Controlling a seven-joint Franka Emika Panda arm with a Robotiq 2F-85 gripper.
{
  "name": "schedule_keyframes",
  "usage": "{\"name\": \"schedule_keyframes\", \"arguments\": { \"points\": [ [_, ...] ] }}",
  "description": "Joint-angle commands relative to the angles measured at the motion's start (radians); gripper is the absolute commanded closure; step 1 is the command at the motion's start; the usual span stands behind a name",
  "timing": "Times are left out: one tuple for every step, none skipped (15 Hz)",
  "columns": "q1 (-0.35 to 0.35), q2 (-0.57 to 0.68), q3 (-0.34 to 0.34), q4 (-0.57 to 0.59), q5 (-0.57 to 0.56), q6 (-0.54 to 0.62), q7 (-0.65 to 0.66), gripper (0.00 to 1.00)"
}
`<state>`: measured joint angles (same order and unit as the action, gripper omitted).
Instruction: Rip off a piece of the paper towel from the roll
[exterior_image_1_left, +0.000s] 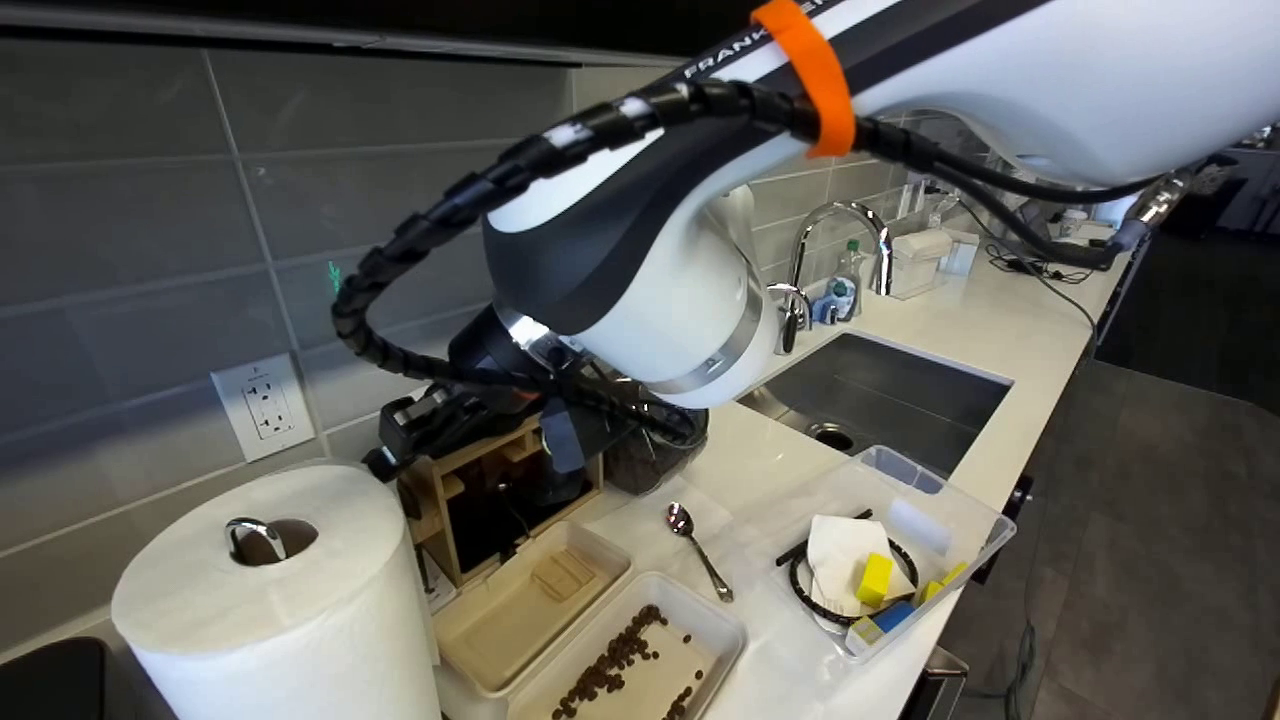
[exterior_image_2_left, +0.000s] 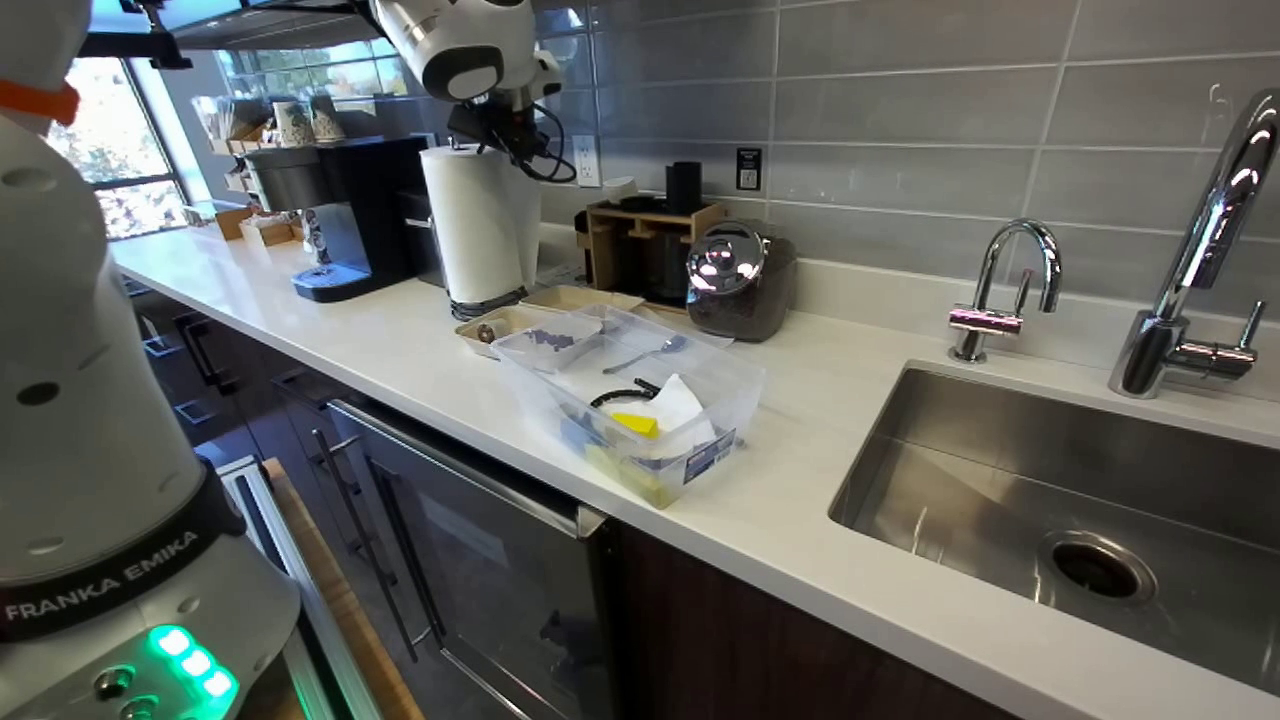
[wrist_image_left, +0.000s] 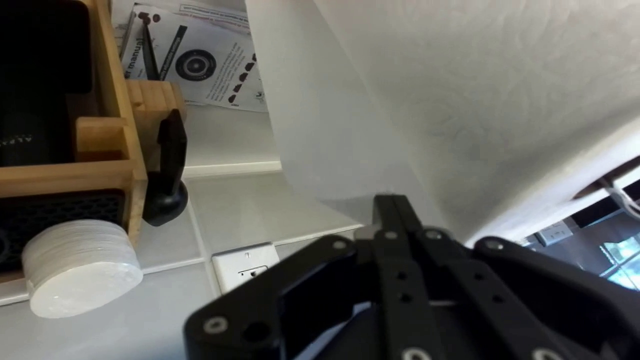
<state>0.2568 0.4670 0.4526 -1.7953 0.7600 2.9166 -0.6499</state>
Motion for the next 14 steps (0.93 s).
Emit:
{"name": "schedule_keyframes", "arguments": {
  "points": [
    [-0.048, 0.041, 0.072, 0.035, 0.059, 0.000, -0.088, 1.00],
    [-0.054, 0.045, 0.079, 0.036, 0.055, -0.001, -0.103, 1.00],
    [-0.057, 0.045, 0.081, 0.034, 0.041, -0.013, -0.113, 0.79],
    [-0.059, 0.045, 0.081, 0.032, 0.028, -0.019, -0.123, 0.88],
    [-0.055, 0.041, 0.073, 0.026, 0.008, -0.028, -0.133, 0.80],
    [-0.049, 0.037, 0.061, 0.021, -0.013, -0.035, -0.143, 0.63],
    [-0.045, 0.034, 0.053, 0.019, -0.031, -0.042, -0.159, 0.63],
    [-0.039, 0.031, 0.043, 0.017, -0.053, -0.045, -0.172, 0.56],
    [-0.040, 0.032, 0.043, 0.020, -0.068, -0.043, -0.193, 0.49],
    [-0.038, 0.031, 0.038, 0.020, -0.088, -0.042, -0.207, 0.41],
    [-0.038, 0.030, 0.033, 0.019, -0.107, -0.040, -0.220, 0.34],
    [-0.040, 0.029, 0.032, 0.019, -0.121, -0.040, -0.233, 0.26],
    [-0.043, 0.028, 0.031, 0.018, -0.134, -0.042, -0.245, 0.19],
    [-0.049, 0.028, 0.035, 0.019, -0.140, -0.041, -0.261, 0.14]
  ]
}}
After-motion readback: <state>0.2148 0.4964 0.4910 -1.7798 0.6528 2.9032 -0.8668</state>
